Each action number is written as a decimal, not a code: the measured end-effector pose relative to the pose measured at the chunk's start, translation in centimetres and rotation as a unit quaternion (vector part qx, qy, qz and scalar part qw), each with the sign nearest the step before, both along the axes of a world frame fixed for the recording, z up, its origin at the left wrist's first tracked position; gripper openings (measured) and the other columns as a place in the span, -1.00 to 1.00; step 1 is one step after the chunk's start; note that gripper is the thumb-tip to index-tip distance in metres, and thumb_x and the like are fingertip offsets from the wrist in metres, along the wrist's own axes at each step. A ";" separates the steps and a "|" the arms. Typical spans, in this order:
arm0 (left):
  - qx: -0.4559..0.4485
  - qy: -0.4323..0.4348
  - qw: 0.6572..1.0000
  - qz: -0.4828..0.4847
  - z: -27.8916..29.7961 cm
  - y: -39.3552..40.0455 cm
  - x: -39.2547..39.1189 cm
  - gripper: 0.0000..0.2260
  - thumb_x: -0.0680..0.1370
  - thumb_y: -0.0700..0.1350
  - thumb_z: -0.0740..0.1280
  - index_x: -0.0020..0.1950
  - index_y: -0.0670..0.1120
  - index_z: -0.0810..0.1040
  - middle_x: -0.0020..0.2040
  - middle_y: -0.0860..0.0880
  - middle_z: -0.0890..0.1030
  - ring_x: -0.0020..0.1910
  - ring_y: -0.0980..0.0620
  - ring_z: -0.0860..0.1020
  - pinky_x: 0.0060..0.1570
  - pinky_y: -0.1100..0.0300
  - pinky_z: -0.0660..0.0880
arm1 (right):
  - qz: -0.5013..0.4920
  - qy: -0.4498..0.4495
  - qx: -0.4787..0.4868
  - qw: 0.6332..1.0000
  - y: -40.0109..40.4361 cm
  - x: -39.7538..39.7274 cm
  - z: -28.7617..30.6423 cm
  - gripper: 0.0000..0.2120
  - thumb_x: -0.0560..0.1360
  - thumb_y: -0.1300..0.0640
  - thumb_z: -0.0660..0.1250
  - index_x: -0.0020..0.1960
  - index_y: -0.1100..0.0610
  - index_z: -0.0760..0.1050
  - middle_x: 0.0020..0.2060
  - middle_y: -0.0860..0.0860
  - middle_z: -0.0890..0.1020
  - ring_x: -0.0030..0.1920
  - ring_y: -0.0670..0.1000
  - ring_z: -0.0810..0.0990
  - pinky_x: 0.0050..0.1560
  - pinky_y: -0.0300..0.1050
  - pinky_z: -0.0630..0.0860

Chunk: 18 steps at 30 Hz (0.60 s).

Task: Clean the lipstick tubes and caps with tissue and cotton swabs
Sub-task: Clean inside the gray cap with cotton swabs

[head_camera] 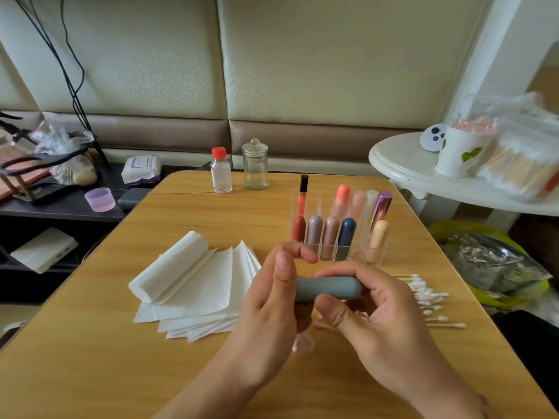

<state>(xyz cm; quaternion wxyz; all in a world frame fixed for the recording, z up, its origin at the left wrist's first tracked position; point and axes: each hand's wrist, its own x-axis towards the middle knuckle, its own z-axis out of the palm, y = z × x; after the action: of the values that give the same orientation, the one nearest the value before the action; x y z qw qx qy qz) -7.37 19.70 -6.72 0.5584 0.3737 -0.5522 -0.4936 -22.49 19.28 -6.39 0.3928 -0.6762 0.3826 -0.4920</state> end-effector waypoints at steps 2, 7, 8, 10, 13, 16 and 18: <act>-0.029 0.005 0.999 0.028 -0.2 -0.4 -0.1 -0.48 0.45 0.47 0.06 0.05 0.12 0.52 -0.37 -0.23 0.35 -0.43 -0.02 0.35 -0.43 0.21 0.34 | 0.001 -0.063 0.022 0.998 -0.1 0.0 0.7 -0.85 0.41 0.00 0.52 -0.02 -0.07 0.68 -0.10 -0.05 0.69 -0.19 0.05 0.67 -0.23 -0.05 0.67; -0.087 -0.033 0.988 0.123 -0.4 -1.0 0.5 -0.65 0.50 0.36 0.16 0.04 0.16 0.52 -0.38 0.11 0.37 -0.38 0.15 0.32 -0.36 0.31 0.31 | -0.183 -0.051 -0.055 0.980 -2.0 -2.6 2.3 -0.65 0.35 0.14 0.53 0.09 -0.03 0.54 -0.07 -0.07 0.69 -0.09 -0.10 0.67 -0.14 -0.27 0.61; -0.085 -0.033 0.987 0.129 -0.4 -1.1 0.7 -0.69 0.50 0.33 0.17 0.02 0.17 0.52 -0.38 0.11 0.37 -0.38 0.15 0.32 -0.36 0.29 0.31 | -0.236 0.011 -0.077 0.969 -2.6 -3.3 2.6 -0.61 0.37 0.15 0.55 0.10 -0.05 0.47 -0.09 -0.10 0.68 -0.14 -0.11 0.65 -0.17 -0.26 0.60; -0.081 -0.033 0.988 0.127 -0.3 -1.1 0.7 -0.73 0.50 0.30 0.17 0.01 0.18 0.52 -0.40 0.11 0.36 -0.38 0.14 0.31 -0.36 0.28 0.30 | -0.316 0.163 -0.108 0.928 -3.8 -4.3 3.2 -0.52 0.40 0.13 0.56 0.10 -0.11 0.31 -0.09 -0.20 0.63 -0.28 -0.12 0.59 -0.33 -0.22 0.52; -0.083 -0.063 0.987 0.120 -0.4 -1.1 0.7 -0.73 0.50 0.29 0.17 0.03 0.19 0.51 -0.40 0.10 0.35 -0.38 0.10 0.30 -0.35 0.15 0.29 | -0.347 0.349 -0.107 0.864 -5.3 -4.6 4.4 -0.59 0.45 -0.03 0.51 0.06 -0.16 0.28 -0.13 -0.24 0.56 -0.35 -0.15 0.47 -0.43 -0.22 0.34; -0.089 -0.101 0.983 0.120 -0.6 -1.0 0.7 -0.70 0.51 0.31 0.16 0.07 0.18 0.51 -0.40 0.08 0.37 -0.38 0.07 0.33 -0.33 0.01 0.31 | -0.337 0.443 -0.134 0.820 -6.1 -4.2 4.6 -0.67 0.48 -0.10 0.47 0.17 -0.12 0.45 -0.04 -0.20 0.62 -0.23 -0.10 0.49 -0.38 -0.21 0.35; -0.094 -0.107 0.983 0.116 -0.7 -1.0 0.6 -0.68 0.51 0.32 0.16 0.09 0.17 0.50 -0.40 0.08 0.36 -0.38 0.07 0.33 -0.32 0.01 0.31 | -0.324 0.460 -0.184 0.806 -6.8 -4.1 3.7 -0.62 0.44 -0.08 0.51 0.21 -0.10 0.52 0.09 -0.18 0.60 -0.07 -0.08 0.54 -0.33 -0.22 0.38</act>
<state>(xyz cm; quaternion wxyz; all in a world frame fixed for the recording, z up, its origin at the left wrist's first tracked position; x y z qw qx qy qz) -6.74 18.72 -7.40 0.5821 0.4316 -0.6057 -0.3286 -26.60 12.51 -2.70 -0.1428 -0.7196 0.6177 -0.2833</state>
